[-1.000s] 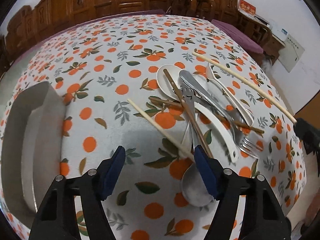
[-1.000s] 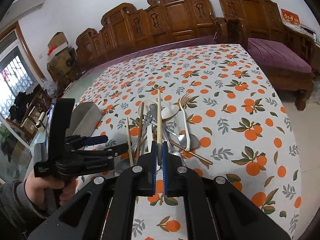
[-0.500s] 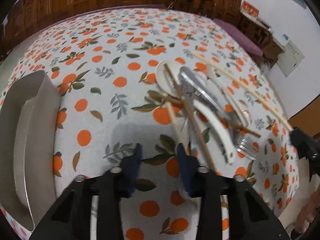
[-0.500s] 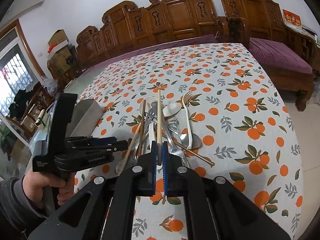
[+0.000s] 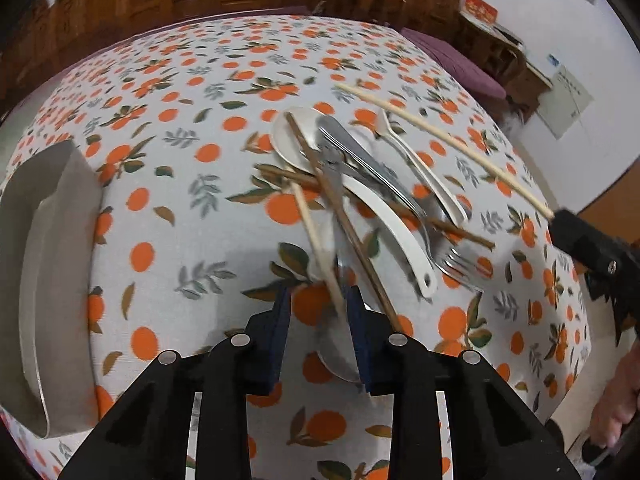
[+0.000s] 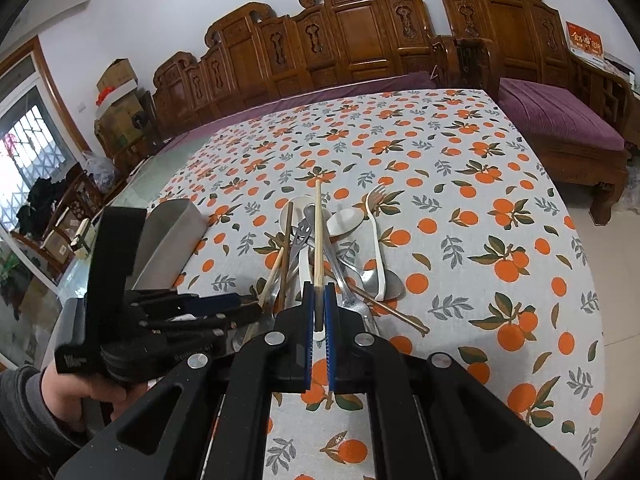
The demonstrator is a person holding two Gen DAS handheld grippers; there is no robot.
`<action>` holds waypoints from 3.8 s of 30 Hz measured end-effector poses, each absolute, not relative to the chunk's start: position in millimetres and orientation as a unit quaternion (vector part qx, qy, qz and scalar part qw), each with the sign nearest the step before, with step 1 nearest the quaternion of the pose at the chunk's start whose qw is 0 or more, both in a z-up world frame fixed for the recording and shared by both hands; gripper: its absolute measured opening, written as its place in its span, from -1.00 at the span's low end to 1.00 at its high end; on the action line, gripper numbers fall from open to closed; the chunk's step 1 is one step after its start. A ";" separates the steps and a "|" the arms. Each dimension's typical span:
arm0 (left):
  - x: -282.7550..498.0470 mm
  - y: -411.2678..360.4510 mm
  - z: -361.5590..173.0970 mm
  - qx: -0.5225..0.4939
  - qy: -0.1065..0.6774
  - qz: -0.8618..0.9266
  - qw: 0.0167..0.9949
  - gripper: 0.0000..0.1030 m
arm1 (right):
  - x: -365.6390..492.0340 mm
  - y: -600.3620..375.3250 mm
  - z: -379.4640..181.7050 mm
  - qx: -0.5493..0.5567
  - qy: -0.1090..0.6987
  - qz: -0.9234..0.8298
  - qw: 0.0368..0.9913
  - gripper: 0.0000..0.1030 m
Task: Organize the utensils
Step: 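Grasp a second light chopstick with the left tool while the right tool holds its chopstick, then carry both chopsticks over the grey tray and open both tools to drop them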
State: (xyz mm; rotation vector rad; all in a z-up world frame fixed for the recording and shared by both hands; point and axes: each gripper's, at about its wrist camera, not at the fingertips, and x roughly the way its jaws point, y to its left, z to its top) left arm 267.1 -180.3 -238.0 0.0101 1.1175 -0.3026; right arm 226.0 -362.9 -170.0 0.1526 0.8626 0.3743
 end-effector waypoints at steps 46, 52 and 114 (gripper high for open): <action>229.7 -22.6 -157.1 0.032 0.468 -0.091 0.879 -0.92 | 203.8 -241.6 -148.1 -0.003 0.401 0.235 0.886 -0.88; 235.1 6.4 -163.7 0.029 0.479 -0.083 0.873 -0.92 | 204.1 -221.0 -145.9 -0.002 0.400 0.241 0.884 -0.88; 231.0 120.6 -138.1 -0.020 0.379 -0.020 0.925 0.25 | 250.5 -53.8 -197.4 0.013 0.479 0.288 0.829 -0.75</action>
